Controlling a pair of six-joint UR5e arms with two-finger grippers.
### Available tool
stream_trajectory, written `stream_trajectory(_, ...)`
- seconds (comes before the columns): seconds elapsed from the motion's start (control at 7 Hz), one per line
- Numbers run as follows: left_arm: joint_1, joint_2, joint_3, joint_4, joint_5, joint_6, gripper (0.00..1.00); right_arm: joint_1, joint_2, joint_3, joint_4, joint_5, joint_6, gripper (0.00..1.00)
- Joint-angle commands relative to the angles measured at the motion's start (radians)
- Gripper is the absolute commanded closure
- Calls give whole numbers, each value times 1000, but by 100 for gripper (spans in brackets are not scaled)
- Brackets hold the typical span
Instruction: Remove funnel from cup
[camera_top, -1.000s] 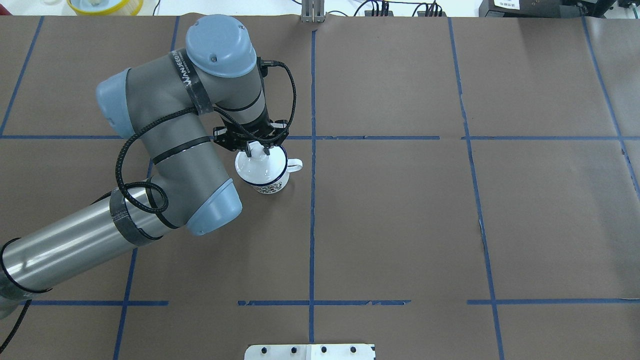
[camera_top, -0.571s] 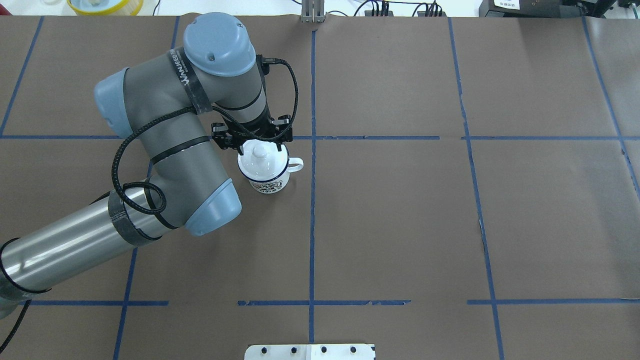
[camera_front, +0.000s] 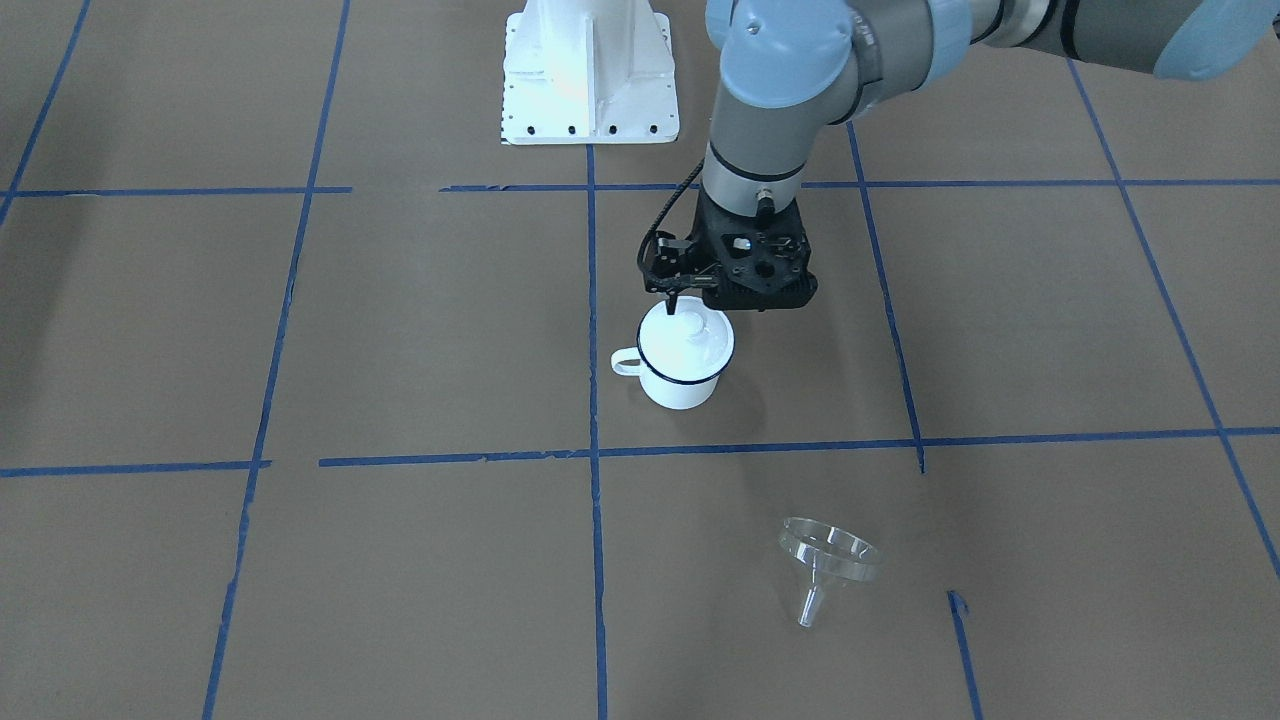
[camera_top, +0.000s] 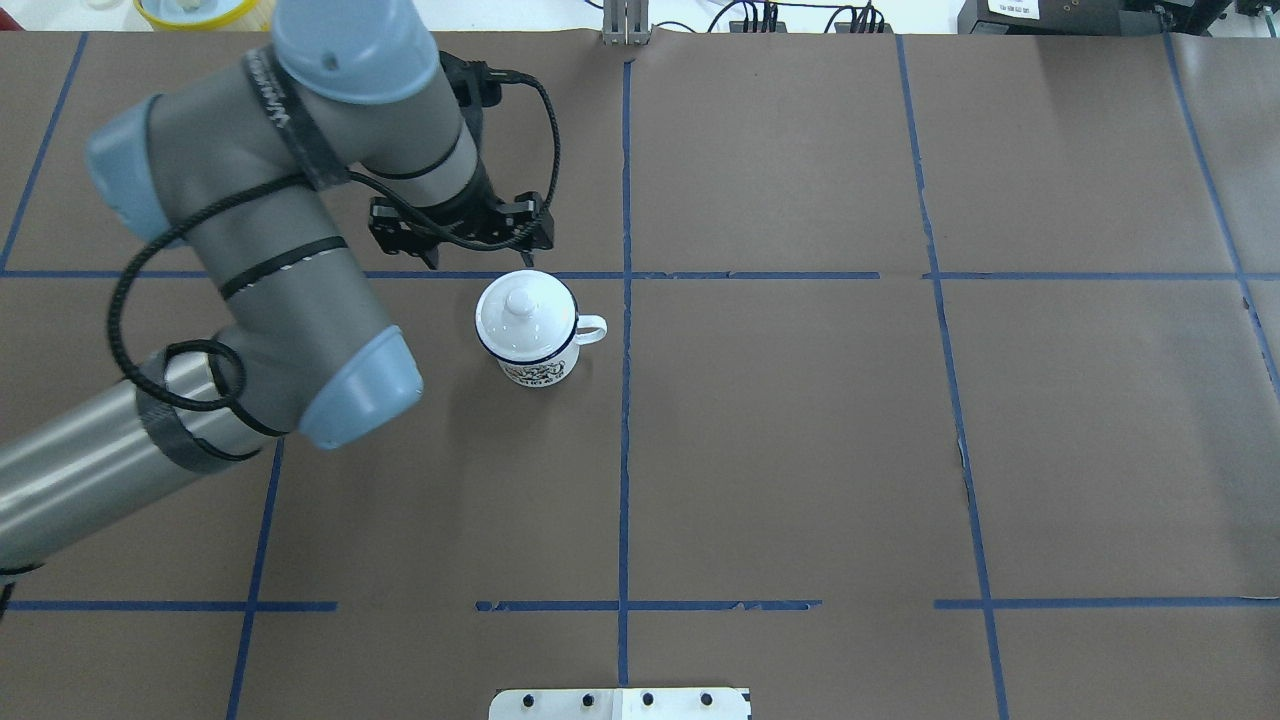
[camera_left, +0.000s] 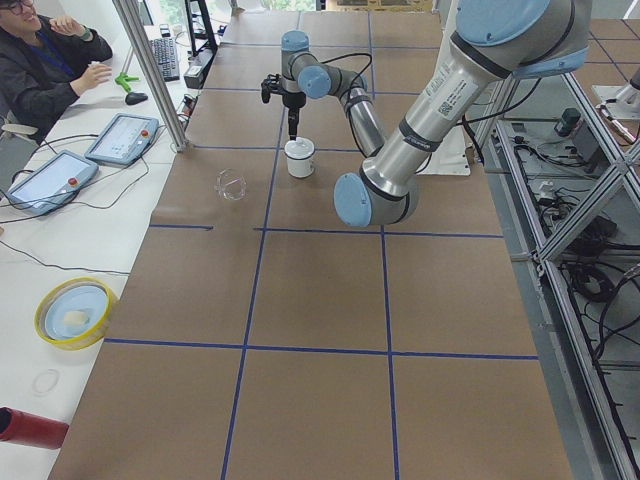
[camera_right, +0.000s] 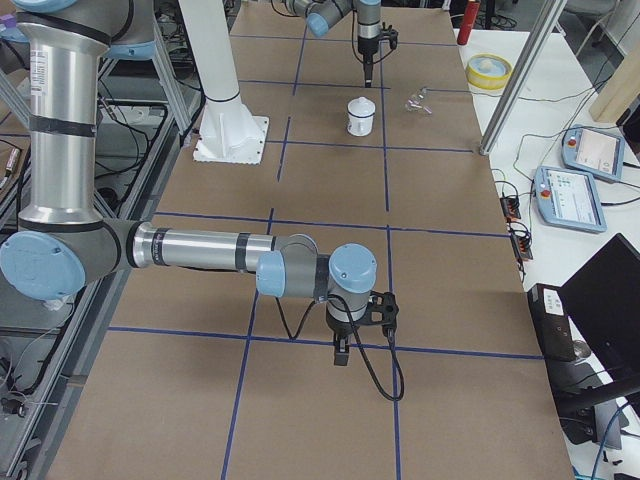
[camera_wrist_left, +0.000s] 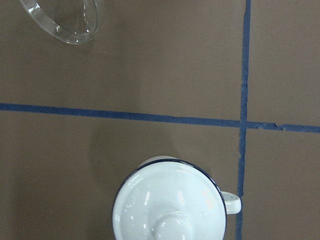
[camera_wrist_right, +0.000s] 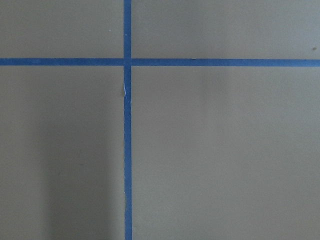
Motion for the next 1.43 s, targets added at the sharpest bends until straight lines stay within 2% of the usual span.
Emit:
stream_trajectory(0.0, -200, 184, -128, 9, -41, 389, 0, 0, 0, 0, 0, 0, 0, 0)
stream_trajectory(0.29, -459, 363, -113, 0, -114, 878, 0, 0, 0, 0, 0, 0, 0, 0)
stream_trajectory(0.43, -610, 449, -66, -6, -154, 1125, 0, 0, 0, 0, 0, 0, 0, 0)
stream_trajectory(0.57, -756, 488, 31, -5, -223, 1228, 0, 0, 0, 0, 0, 0, 0, 0)
stream_trajectory(0.71, -790, 584, 66, -6, -234, 1250, 0, 0, 0, 0, 0, 0, 0, 0)
stream_trajectory(1.0, -868, 675, 119, -8, -234, 1253, 0, 0, 0, 0, 0, 0, 0, 0)
stream_trajectory(1.29, -926, 781, 117, -32, -275, 1253, 0, 0, 0, 0, 0, 0, 0, 0)
